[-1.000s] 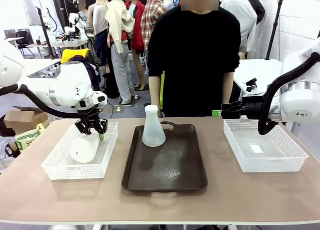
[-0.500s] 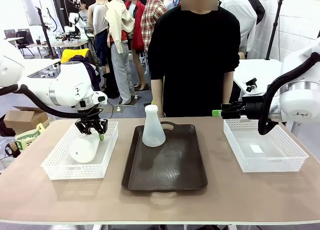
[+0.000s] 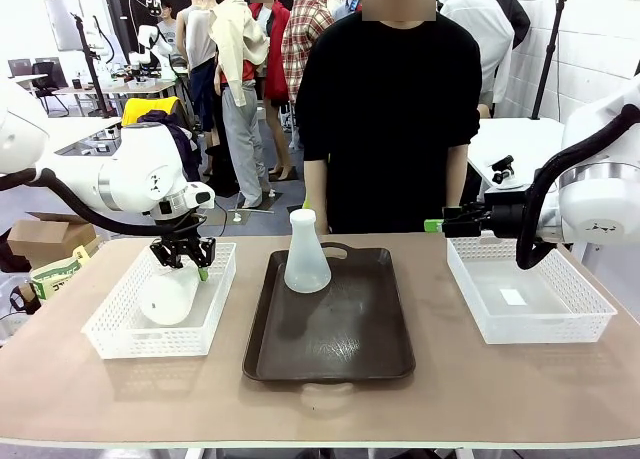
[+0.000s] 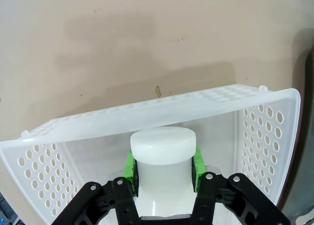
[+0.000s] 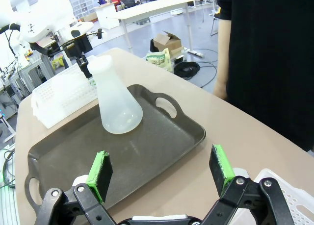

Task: Prepare the laboratory tools.
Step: Place the picked Big flask upright in the Handle tray as directed by the person.

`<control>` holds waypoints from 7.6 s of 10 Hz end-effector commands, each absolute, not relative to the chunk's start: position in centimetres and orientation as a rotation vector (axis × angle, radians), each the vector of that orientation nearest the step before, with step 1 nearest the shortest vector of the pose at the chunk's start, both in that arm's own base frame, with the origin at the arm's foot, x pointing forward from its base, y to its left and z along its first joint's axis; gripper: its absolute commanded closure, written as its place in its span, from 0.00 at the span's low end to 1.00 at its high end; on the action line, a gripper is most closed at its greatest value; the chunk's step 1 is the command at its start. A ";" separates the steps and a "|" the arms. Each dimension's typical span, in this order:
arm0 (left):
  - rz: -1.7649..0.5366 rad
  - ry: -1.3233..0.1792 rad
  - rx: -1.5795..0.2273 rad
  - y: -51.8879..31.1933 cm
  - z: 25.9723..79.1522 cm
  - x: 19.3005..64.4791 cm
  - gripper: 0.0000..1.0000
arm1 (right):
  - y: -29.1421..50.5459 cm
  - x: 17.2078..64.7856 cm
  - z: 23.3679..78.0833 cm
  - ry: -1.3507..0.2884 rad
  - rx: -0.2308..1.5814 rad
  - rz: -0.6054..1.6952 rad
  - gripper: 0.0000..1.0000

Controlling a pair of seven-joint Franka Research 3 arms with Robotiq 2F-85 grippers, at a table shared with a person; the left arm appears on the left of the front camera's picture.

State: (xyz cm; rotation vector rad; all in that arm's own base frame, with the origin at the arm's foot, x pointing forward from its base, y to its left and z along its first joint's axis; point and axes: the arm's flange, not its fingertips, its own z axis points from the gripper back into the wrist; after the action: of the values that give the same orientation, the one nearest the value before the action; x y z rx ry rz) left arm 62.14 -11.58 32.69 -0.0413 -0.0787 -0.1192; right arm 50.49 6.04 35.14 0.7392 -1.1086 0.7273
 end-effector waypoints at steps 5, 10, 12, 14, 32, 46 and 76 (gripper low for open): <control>-0.126 -0.090 -0.042 -11.5 32.7 62.2 1.00 | 6.1 50.4 35.1 -1.106 0.739 0.726 0.00; -0.133 -0.042 -0.106 -11.7 35.4 59.8 1.00 | 6.1 50.4 35.1 -1.106 0.739 0.726 0.00; -0.118 -0.050 -0.127 -12.0 38.3 58.9 1.00 | 6.1 50.4 35.1 -1.106 0.739 0.726 0.00; -0.142 -0.032 -0.104 -12.3 40.7 57.8 1.00 | 6.1 50.4 35.1 -1.106 0.739 0.726 0.00; -0.218 -0.149 -0.092 -12.9 47.1 53.5 1.00 | 6.1 50.4 35.1 -1.106 0.739 0.726 0.00; -1.117 -0.420 -0.739 -15.2 52.5 48.5 1.00 | 6.1 50.4 35.1 -1.106 0.739 0.726 0.00; -1.611 -1.144 -1.452 -27.0 36.2 48.4 1.00 | 6.1 50.4 35.1 -1.106 0.739 0.726 0.00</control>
State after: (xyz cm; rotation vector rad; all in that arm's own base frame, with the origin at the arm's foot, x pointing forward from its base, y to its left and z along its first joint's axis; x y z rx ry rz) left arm 47.92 -25.61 36.84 -1.4434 -1.0814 -1.6378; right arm 50.50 6.02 35.16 0.7388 -1.1091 0.7271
